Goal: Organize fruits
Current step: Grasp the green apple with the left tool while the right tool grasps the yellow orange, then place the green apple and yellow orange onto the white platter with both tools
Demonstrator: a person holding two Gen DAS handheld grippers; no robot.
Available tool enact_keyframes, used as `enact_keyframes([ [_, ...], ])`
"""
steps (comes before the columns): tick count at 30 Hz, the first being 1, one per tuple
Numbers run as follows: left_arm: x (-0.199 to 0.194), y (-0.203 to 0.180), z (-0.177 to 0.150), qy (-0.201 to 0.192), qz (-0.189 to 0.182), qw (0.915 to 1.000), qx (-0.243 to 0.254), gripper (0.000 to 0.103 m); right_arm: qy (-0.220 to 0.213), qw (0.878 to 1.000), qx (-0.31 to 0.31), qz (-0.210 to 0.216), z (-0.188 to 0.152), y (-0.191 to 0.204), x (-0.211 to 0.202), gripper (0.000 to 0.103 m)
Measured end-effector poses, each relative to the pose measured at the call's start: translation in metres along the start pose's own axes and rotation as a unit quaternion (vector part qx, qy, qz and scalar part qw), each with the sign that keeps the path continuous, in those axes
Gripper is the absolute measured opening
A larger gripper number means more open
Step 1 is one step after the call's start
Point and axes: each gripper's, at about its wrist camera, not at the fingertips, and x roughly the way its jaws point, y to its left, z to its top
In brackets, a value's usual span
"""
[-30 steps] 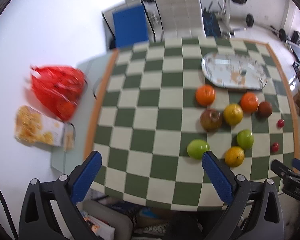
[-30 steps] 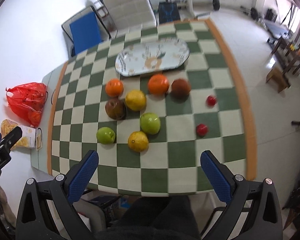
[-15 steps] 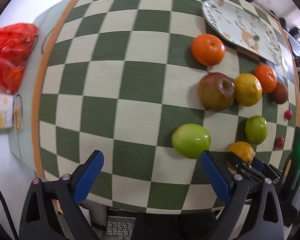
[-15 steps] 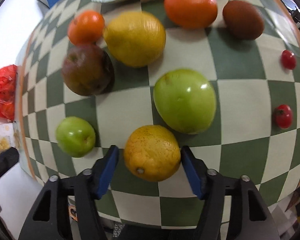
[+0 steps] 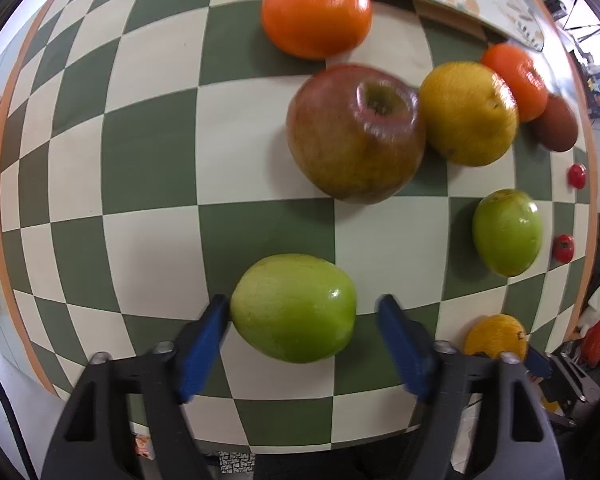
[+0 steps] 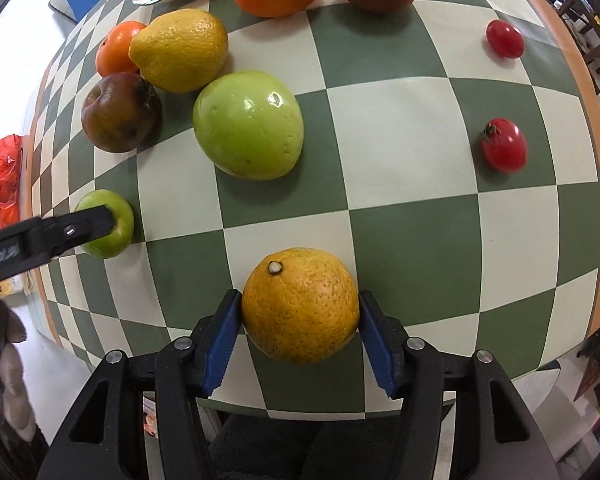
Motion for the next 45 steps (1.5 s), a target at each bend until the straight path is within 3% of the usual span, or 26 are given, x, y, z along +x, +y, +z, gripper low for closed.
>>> enact_keyframes([
  [3, 0.002, 0.006, 0.003, -0.004, 0.008, 1.0000, 0.000, 0.061, 0.001, 1.000, 0.005, 0.000, -0.002, -0.004, -0.003, 0.061],
  [10, -0.003, 0.027, 0.004, -0.023, -0.011, 0.9995, -0.019, 0.060, 0.010, 1.000, 0.016, 0.017, 0.001, -0.019, -0.006, 0.061],
  [18, -0.031, 0.042, -0.008, -0.053, -0.015, 0.9985, -0.003, 0.060, 0.008, 1.000, 0.014, 0.005, -0.002, -0.017, -0.009, 0.060],
  [24, -0.086, 0.062, -0.006, -0.073, -0.057, 0.9954, -0.027, 0.060, -0.013, 0.999, 0.029, 0.042, -0.001, -0.018, -0.033, 0.060],
  [28, -0.132, 0.045, -0.008, -0.112, -0.081, 0.9898, -0.036, 0.060, -0.033, 0.995, 0.039, 0.082, 0.012, -0.024, -0.065, 0.060],
  [29, -0.147, 0.043, 0.003, -0.122, -0.085, 0.9882, -0.037, 0.060, -0.039, 0.995, 0.038, 0.089, 0.018, -0.025, -0.074, 0.060],
  [30, -0.137, 0.014, 0.008, -0.129, -0.087, 0.9870, -0.040, 0.060, -0.047, 0.994, 0.036, 0.096, 0.026, -0.026, -0.084, 0.060],
  [34, -0.166, 0.001, 0.061, -0.148, -0.093, 0.9834, -0.050, 0.060, -0.072, 0.990, 0.028, 0.118, 0.071, -0.027, -0.115, 0.060],
  [37, -0.165, -0.016, 0.115, -0.146, -0.083, 0.9845, -0.051, 0.060, -0.087, 0.989, 0.018, 0.121, 0.128, -0.028, -0.135, 0.060],
  [45, -0.106, -0.025, 0.261, -0.057, -0.101, 0.9902, -0.077, 0.060, -0.106, 0.991, -0.001, 0.084, 0.279, -0.011, -0.123, 0.060],
])
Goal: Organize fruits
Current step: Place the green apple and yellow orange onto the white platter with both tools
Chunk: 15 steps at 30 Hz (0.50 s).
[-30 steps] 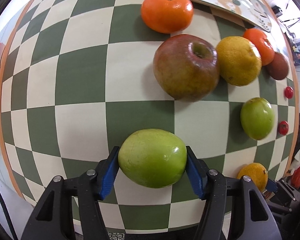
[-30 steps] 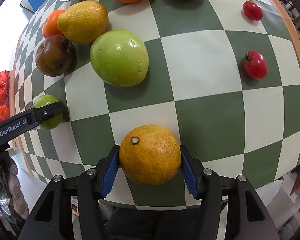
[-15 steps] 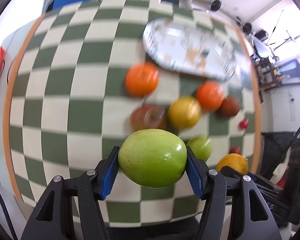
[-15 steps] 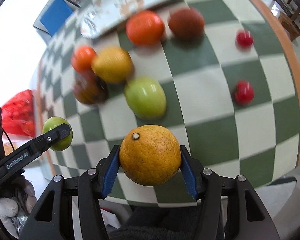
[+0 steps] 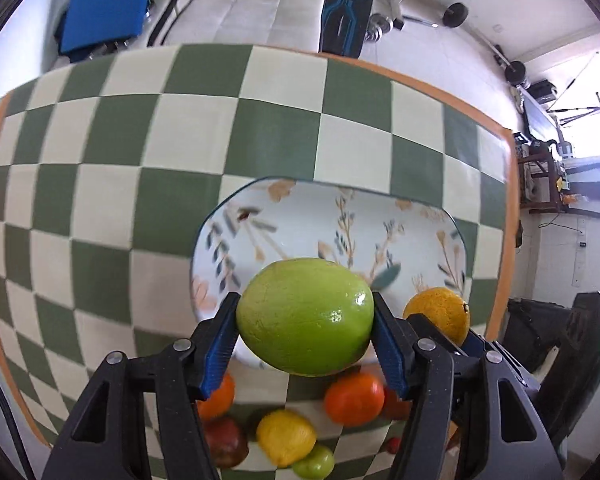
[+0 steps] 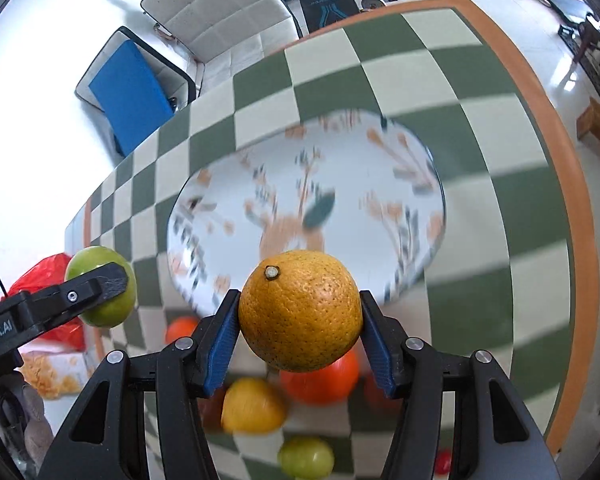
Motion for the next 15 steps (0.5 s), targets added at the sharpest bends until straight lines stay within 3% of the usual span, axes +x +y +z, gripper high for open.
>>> enact_keyframes([
  [6, 0.040, 0.000, 0.038, 0.046, -0.003, 0.9989, -0.011, 0.060, 0.029, 0.999, -0.024, -0.019, 0.061, -0.001, 0.050, 0.060],
  [11, 0.053, 0.000, 0.043, 0.077, -0.014, 0.9966, -0.026, 0.060, 0.048, 0.998, -0.040, -0.010, 0.081, -0.001, 0.071, 0.060],
  [14, 0.052, 0.000, 0.042, 0.075, -0.008, 0.9968, -0.026, 0.061, 0.057, 0.998, -0.041, 0.000, 0.086, -0.002, 0.074, 0.064],
  [15, 0.050, 0.000, 0.040, 0.071, -0.007, 0.9971, -0.026, 0.069, 0.058, 0.997, -0.044, 0.000, 0.086, -0.001, 0.073, 0.068],
])
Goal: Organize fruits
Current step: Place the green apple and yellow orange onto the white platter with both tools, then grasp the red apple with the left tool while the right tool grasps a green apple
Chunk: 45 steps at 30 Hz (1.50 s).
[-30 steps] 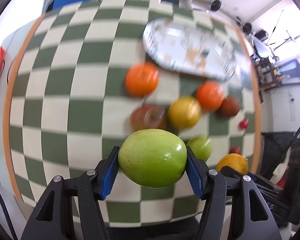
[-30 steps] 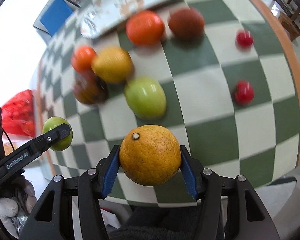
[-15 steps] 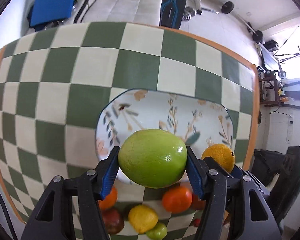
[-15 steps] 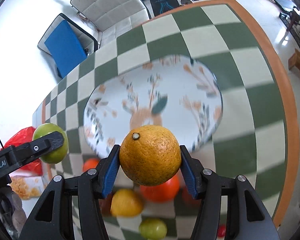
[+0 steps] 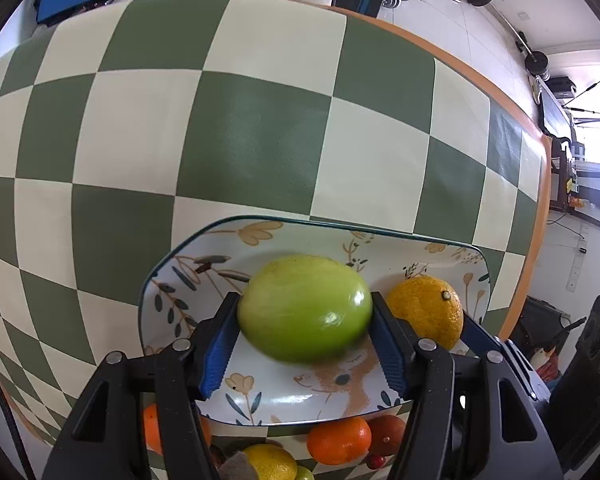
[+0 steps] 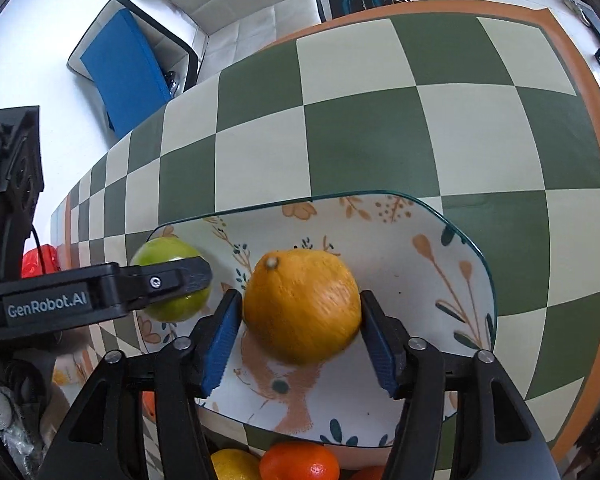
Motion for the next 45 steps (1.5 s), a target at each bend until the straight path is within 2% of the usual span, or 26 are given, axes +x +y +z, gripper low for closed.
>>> enact_keyframes([
  [2, -0.007, 0.001, -0.001, -0.011, 0.003, 0.9999, 0.002, 0.085, -0.001, 1.000, -0.001, -0.005, 0.001, 0.001, -0.003, 0.086],
  [6, -0.026, 0.002, -0.009, -0.048, 0.041, 0.9979, 0.016, 0.087, -0.008, 0.999, -0.014, -0.042, -0.011, 0.004, -0.012, 0.089],
  [8, -0.034, 0.002, -0.017, -0.064, 0.059, 0.9959, 0.022, 0.088, -0.016, 0.997, -0.023, -0.067, -0.017, 0.006, -0.020, 0.094],
  [10, -0.042, 0.002, -0.028, -0.083, 0.082, 0.9927, 0.028, 0.088, -0.019, 0.995, -0.029, -0.091, -0.026, 0.008, -0.026, 0.094],
  [16, -0.060, 0.009, -0.068, -0.138, 0.140, 0.9794, 0.045, 0.088, -0.035, 0.991, -0.031, -0.127, -0.052, 0.012, -0.048, 0.094],
  [25, -0.093, 0.013, -0.125, -0.175, 0.138, 0.9738, 0.044, 0.088, -0.065, 0.986, -0.027, -0.149, -0.096, 0.018, -0.090, 0.094],
  [36, -0.144, 0.006, -0.204, -0.239, 0.133, 0.9599, 0.064, 0.088, -0.126, 0.978, -0.051, -0.157, -0.151, 0.046, -0.152, 0.094],
  [45, -0.177, -0.006, -0.246, -0.284, 0.127, 0.9472, 0.078, 0.088, -0.167, 0.971, -0.067, -0.155, -0.199, 0.063, -0.200, 0.094],
])
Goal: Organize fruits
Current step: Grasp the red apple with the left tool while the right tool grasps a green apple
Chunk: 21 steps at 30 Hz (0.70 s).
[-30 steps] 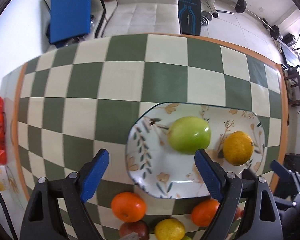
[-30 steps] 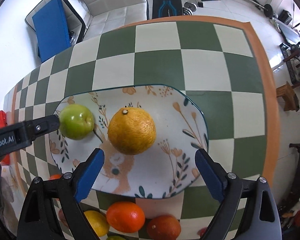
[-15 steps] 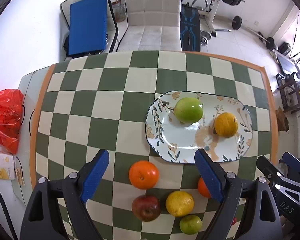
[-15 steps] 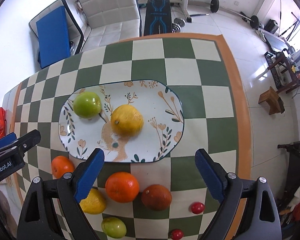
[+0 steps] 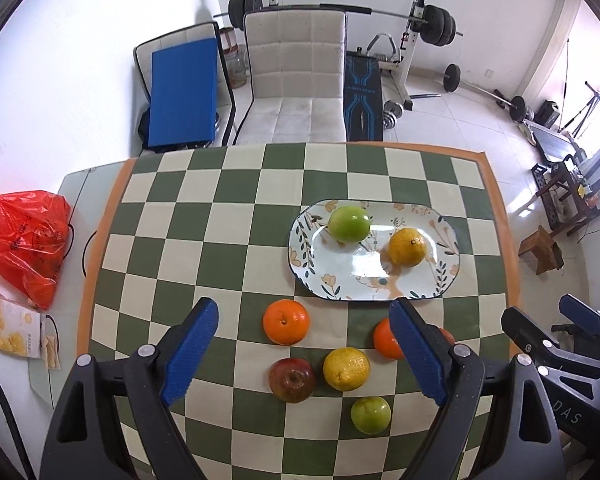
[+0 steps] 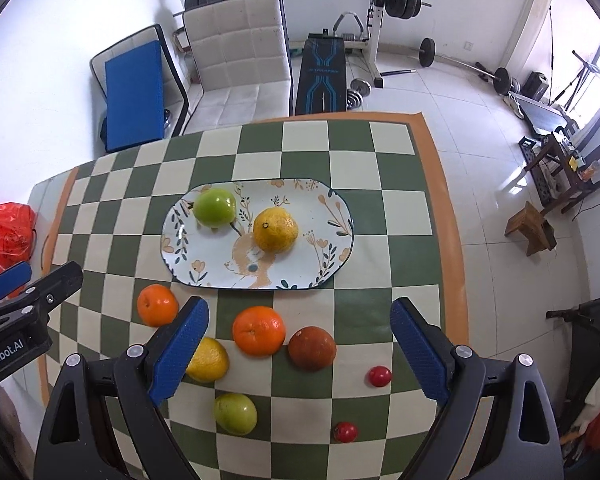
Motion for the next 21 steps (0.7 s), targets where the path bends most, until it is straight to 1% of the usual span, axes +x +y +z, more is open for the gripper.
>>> enact_keyframes([
  [5, -0.017, -0.002, -0.005, -0.009, -0.009, 0.9999, -0.005, 0.088, -0.018, 1.000, 0.005, 0.008, -0.009, -0.002, -0.031, 0.094],
  [9, -0.012, 0.000, -0.008, 0.002, -0.014, 0.9999, -0.007, 0.088, -0.027, 0.999, 0.012, 0.018, -0.013, -0.004, -0.047, 0.094],
  [10, -0.008, 0.002, -0.009, 0.005, -0.009, 0.9999, -0.007, 0.092, -0.026, 0.999, 0.015, 0.021, -0.014, -0.004, -0.047, 0.094],
  [11, -0.004, 0.004, -0.011, 0.008, 0.000, 0.9999, -0.009, 0.102, -0.023, 0.999, 0.019, 0.024, -0.016, -0.004, -0.046, 0.094],
  [12, 0.003, 0.009, -0.015, 0.012, 0.010, 0.9998, -0.011, 0.103, -0.019, 0.999, 0.020, 0.026, -0.017, -0.004, -0.042, 0.094],
  [15, 0.025, 0.022, -0.025, 0.036, 0.039, 0.9985, -0.015, 0.103, 0.022, 0.999, 0.023, 0.039, -0.029, -0.001, -0.013, 0.094],
  [17, 0.050, 0.032, -0.036, 0.073, 0.052, 0.9958, -0.018, 0.103, 0.060, 0.997, 0.025, 0.048, -0.044, 0.002, 0.016, 0.094],
  [18, 0.058, 0.036, -0.040, 0.086, 0.057, 0.9945, -0.019, 0.103, 0.081, 0.995, 0.026, 0.055, -0.053, 0.005, 0.033, 0.094],
  [19, 0.068, 0.041, -0.047, 0.104, 0.062, 0.9924, -0.021, 0.103, 0.111, 0.991, 0.029, 0.066, -0.064, 0.008, 0.054, 0.094],
  [21, 0.089, 0.050, -0.061, 0.137, 0.063, 0.9882, -0.025, 0.103, 0.154, 0.984, 0.030, 0.080, -0.085, 0.016, 0.087, 0.094],
])
